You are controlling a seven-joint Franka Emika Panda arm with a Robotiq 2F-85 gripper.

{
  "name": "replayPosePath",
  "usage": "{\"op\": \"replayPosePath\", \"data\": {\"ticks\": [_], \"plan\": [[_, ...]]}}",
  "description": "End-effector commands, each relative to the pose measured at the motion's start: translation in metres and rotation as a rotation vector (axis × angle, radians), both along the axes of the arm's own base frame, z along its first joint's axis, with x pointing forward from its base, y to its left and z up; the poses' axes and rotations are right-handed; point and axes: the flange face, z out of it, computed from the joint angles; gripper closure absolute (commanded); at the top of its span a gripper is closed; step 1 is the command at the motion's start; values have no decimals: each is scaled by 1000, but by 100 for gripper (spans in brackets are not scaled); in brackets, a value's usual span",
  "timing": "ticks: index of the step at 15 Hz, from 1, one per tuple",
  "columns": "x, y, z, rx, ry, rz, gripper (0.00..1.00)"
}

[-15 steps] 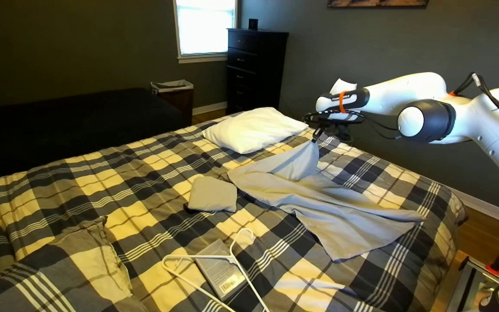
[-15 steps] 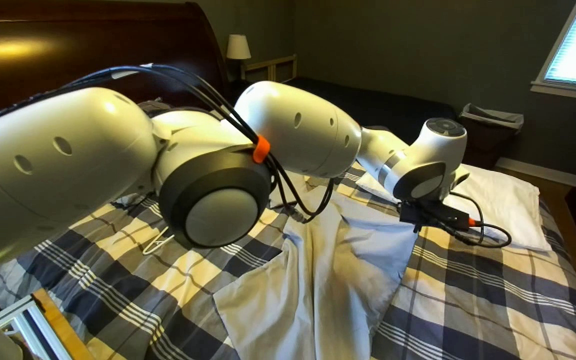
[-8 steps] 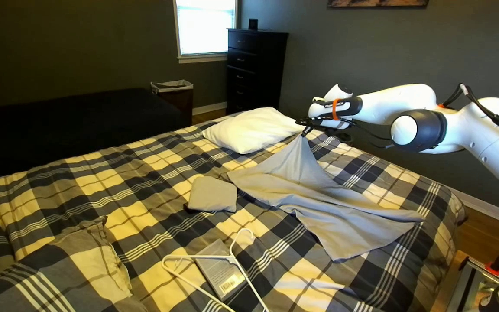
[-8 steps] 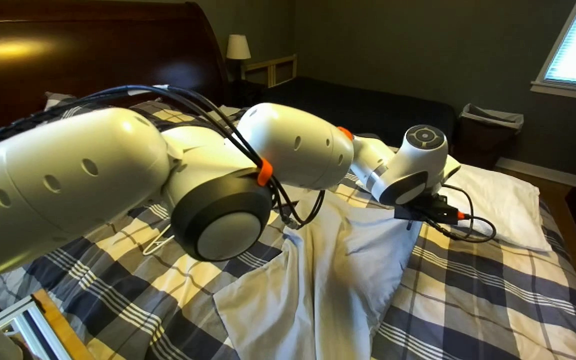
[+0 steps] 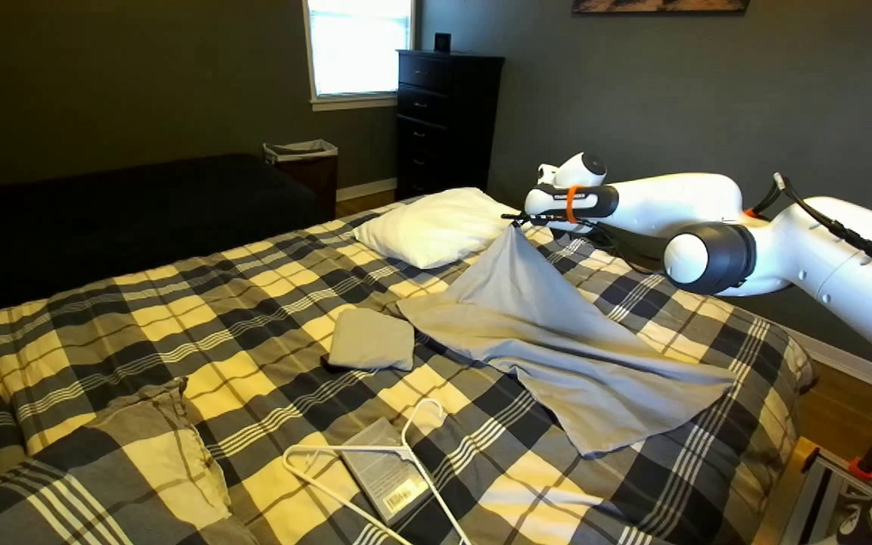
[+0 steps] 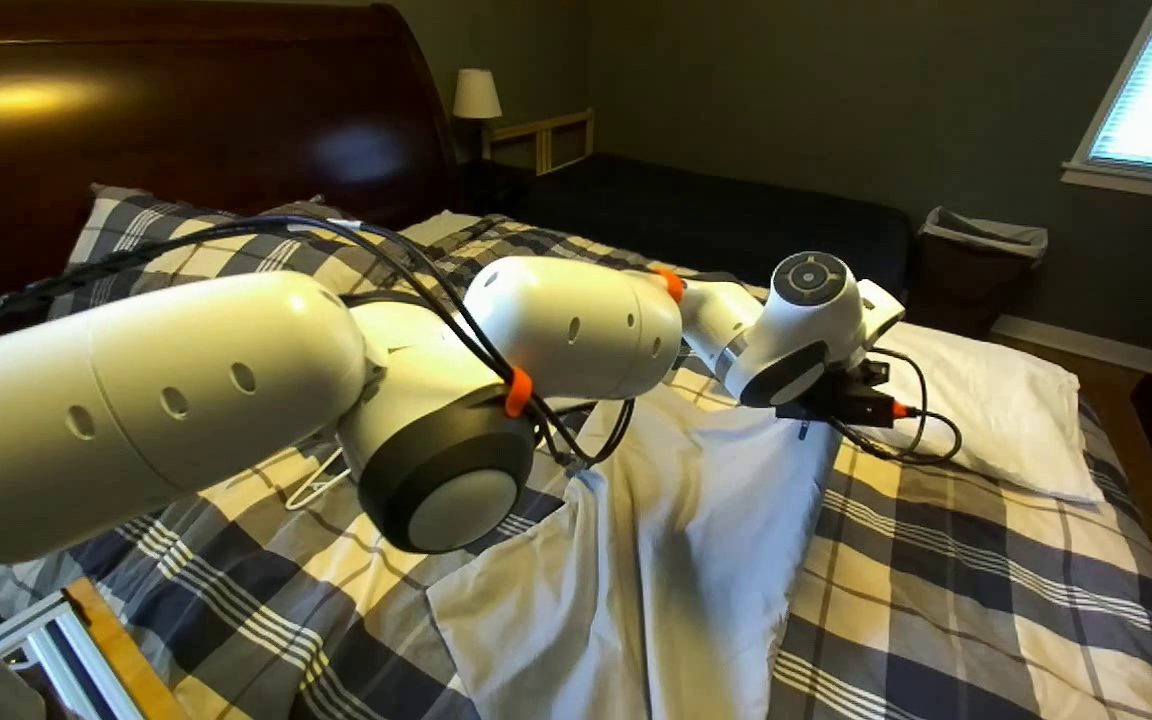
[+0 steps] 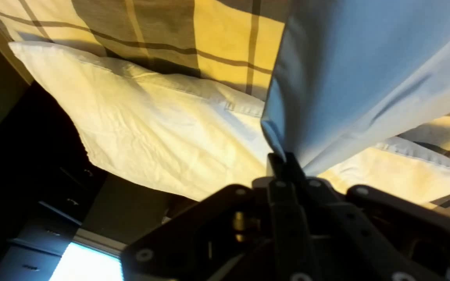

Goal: Unfold the pillow case on the right

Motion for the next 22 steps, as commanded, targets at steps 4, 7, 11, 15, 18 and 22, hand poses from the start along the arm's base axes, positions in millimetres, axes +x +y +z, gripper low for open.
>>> {"op": "replayPosePath", "data": {"ticks": [4,7,11,15,18,22], "plan": [[-17,-39,15,-20,-134,-186,100],[-20,-45,22,-36,-184,-216,100],[-22,-49,39,-70,-259,-254,100],[-24,-53,39,-86,-249,-294,60],[-25,-56,45,-87,-266,-322,37],[-14,-40,50,-19,-204,-282,6]]}}
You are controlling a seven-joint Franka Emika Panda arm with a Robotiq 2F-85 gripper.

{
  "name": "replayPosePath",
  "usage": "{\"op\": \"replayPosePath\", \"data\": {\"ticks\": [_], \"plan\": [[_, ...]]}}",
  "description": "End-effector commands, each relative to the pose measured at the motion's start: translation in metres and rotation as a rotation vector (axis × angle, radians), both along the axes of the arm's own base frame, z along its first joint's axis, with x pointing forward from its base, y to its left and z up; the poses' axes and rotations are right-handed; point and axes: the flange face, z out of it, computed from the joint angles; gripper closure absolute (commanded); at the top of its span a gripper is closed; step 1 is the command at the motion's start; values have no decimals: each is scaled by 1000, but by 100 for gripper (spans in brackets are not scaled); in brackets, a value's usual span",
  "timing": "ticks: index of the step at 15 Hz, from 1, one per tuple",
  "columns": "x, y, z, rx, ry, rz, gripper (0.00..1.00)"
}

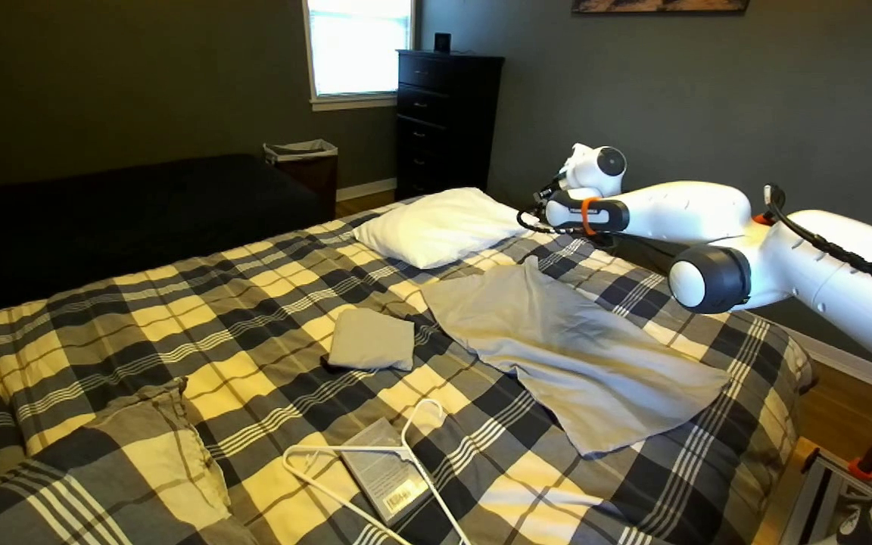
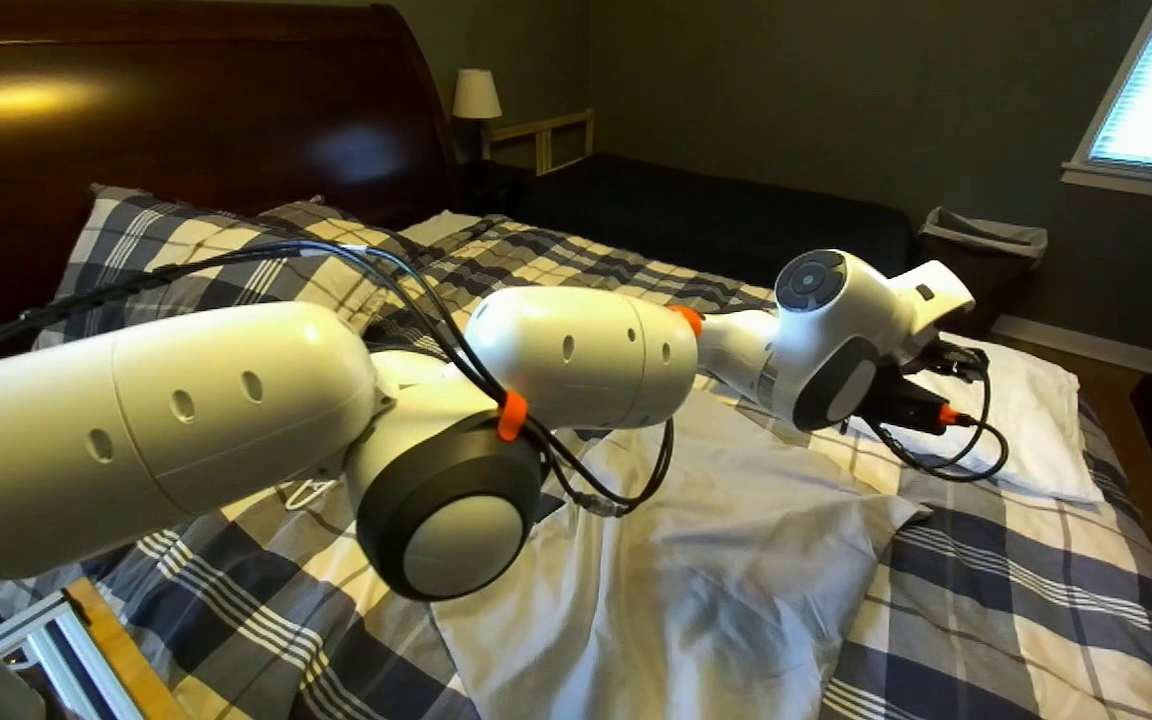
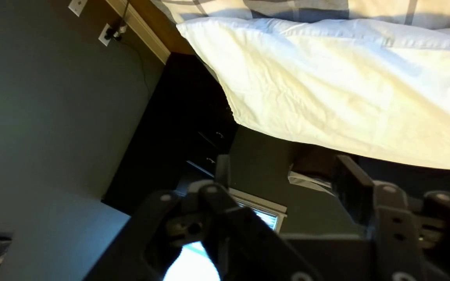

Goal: Unfold the pillow case on the right

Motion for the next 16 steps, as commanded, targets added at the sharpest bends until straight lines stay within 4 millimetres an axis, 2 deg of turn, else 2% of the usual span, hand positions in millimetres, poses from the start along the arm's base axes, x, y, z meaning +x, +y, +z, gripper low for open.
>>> {"op": "replayPosePath", "data": {"ticks": [1,4,8,12,16], "plan": [[17,27,-4,104,93,98,1],[26,46,-9,174,170,214,0],[26,50,5,272,287,377,0],[11,43,21,355,467,503,0],[-14,40,32,424,701,561,0]]}}
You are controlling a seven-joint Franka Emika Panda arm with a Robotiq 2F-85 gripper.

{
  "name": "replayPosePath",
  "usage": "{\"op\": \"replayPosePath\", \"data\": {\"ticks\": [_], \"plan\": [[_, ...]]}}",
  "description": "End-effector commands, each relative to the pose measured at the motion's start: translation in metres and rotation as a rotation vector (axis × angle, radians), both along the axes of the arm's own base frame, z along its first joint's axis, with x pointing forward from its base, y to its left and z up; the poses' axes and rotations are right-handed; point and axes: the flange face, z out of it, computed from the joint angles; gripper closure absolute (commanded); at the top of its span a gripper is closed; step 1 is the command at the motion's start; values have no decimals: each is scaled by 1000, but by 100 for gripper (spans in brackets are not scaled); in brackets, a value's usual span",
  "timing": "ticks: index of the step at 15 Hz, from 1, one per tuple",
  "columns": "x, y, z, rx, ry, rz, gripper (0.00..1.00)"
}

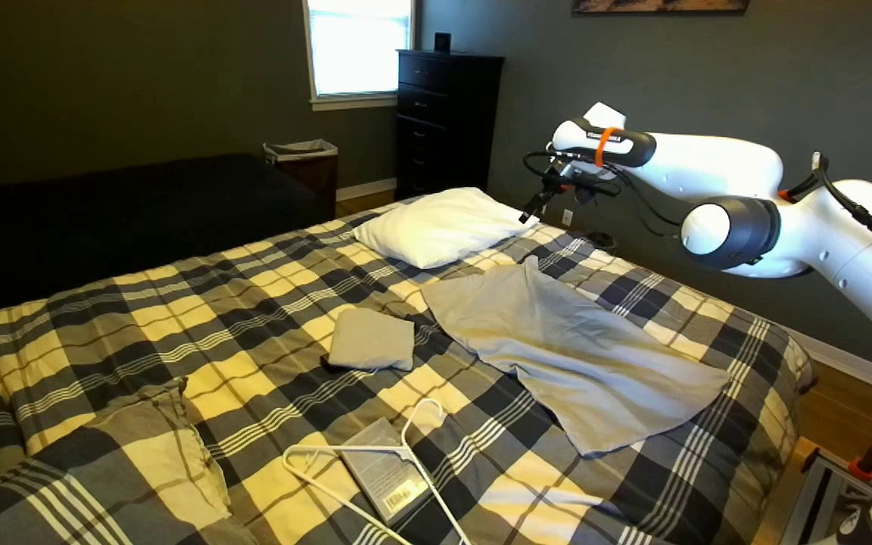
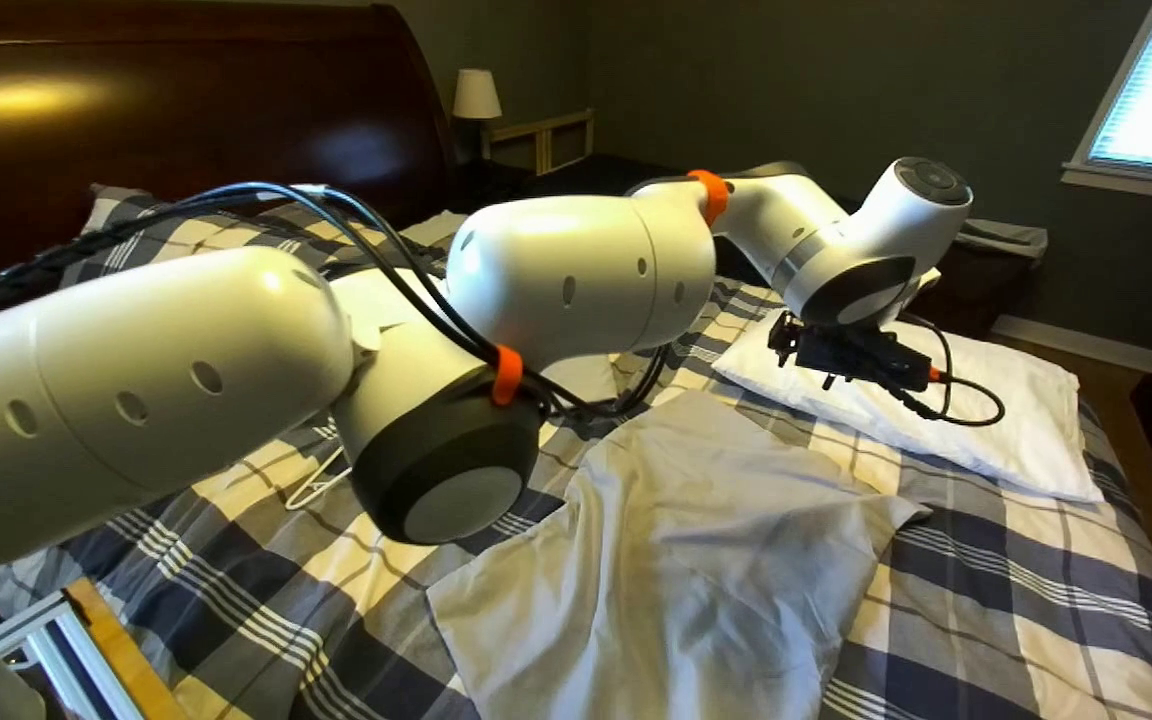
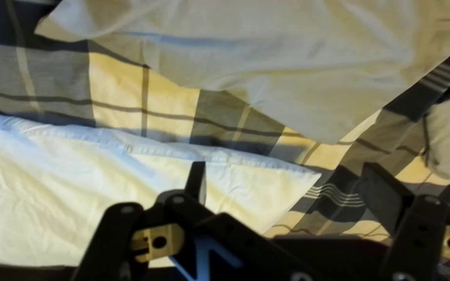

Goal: Unfold the pillow case on the right

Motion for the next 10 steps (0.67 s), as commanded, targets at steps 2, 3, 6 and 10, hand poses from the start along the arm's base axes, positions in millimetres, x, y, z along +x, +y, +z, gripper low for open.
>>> {"op": "replayPosePath", "data": {"ticks": [2,3,6,10], "plan": [[-28,1,20,4,246,103,0],[-32,1,29,-16,271,150,0],[-29,1,30,2,236,122,0],[-23,2,28,-131,273,69,0]]}}
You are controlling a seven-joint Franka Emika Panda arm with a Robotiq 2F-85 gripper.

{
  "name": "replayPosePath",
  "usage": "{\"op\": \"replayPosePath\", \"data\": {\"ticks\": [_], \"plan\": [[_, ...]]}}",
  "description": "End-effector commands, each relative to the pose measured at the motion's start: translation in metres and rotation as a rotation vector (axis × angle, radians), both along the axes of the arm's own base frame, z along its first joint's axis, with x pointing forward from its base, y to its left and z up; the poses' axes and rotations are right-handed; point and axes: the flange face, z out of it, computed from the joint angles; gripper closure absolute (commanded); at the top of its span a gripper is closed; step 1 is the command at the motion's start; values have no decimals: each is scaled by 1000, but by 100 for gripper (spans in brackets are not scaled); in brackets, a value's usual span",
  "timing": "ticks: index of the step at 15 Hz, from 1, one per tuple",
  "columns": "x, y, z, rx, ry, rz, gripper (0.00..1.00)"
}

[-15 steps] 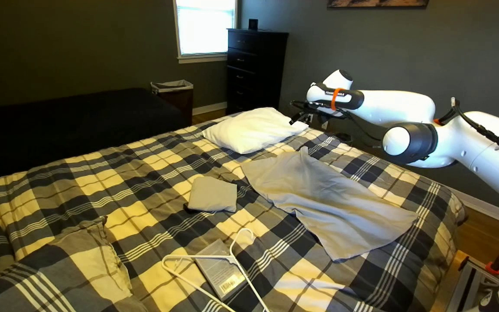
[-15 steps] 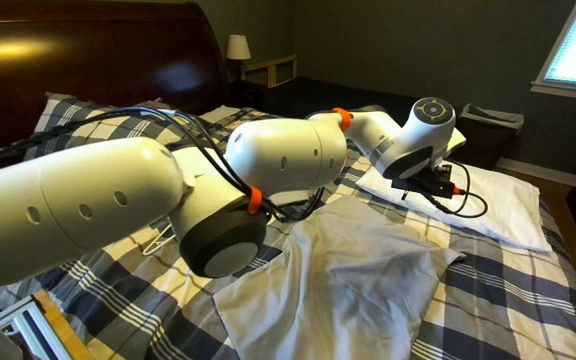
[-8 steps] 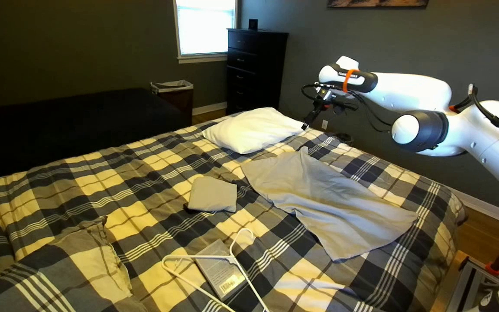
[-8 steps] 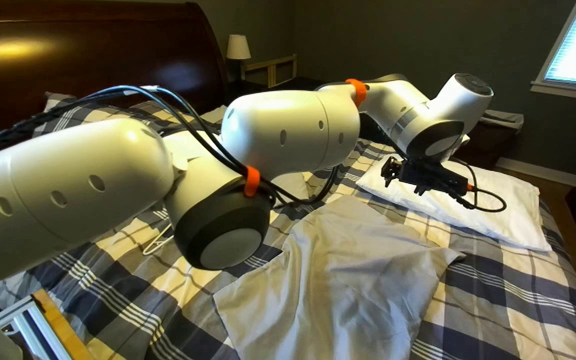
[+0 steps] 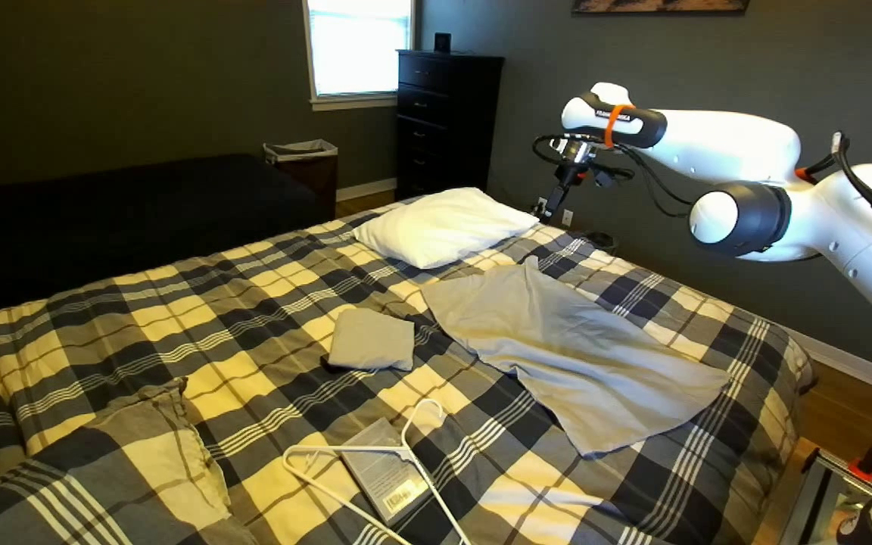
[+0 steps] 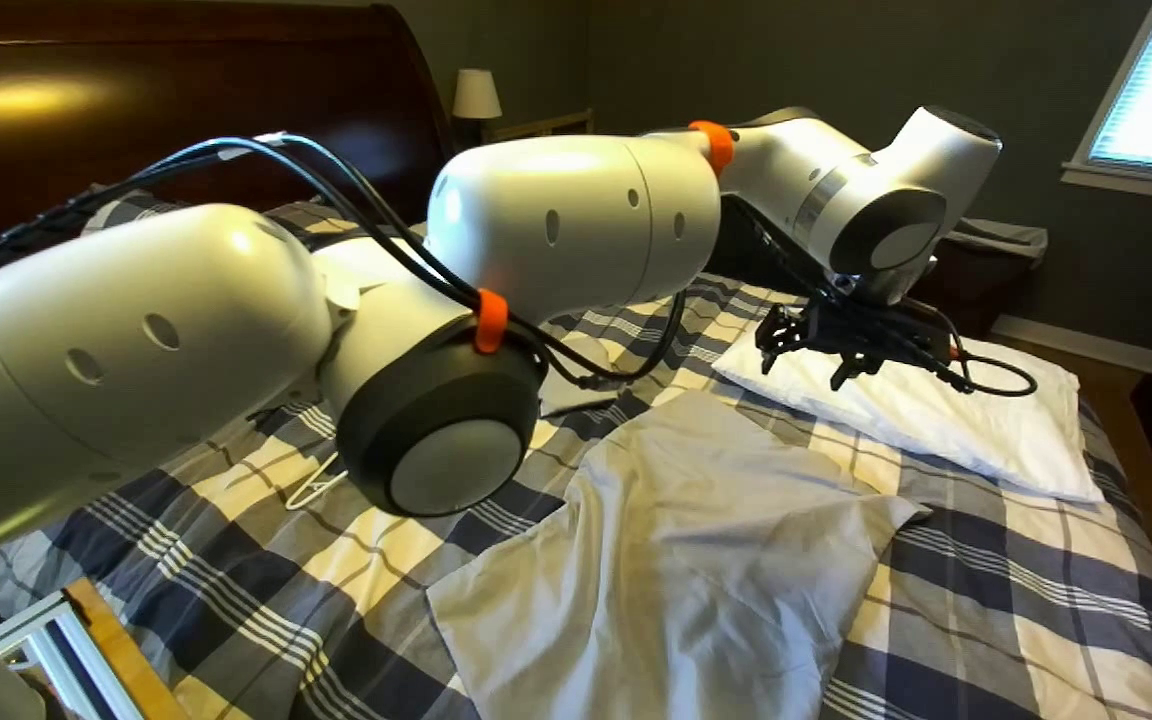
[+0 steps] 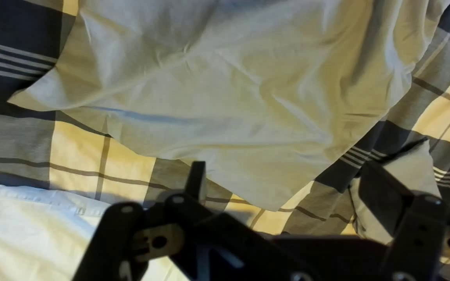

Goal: Unfold the pillow case on the right

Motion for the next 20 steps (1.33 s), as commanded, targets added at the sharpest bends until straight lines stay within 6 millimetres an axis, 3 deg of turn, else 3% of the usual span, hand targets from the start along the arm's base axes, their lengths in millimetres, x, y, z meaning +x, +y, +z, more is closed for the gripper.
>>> {"op": "replayPosePath", "data": {"ticks": [1,6,10,16,17,20], "plan": [[10,3,-7,-170,24,-61,0],[18,19,-6,-383,108,-185,0],[14,30,-20,-513,228,-295,0],[15,68,-75,-360,334,-90,0],[14,59,-59,-395,323,-166,0],[17,71,-75,-378,336,-113,0]]}}
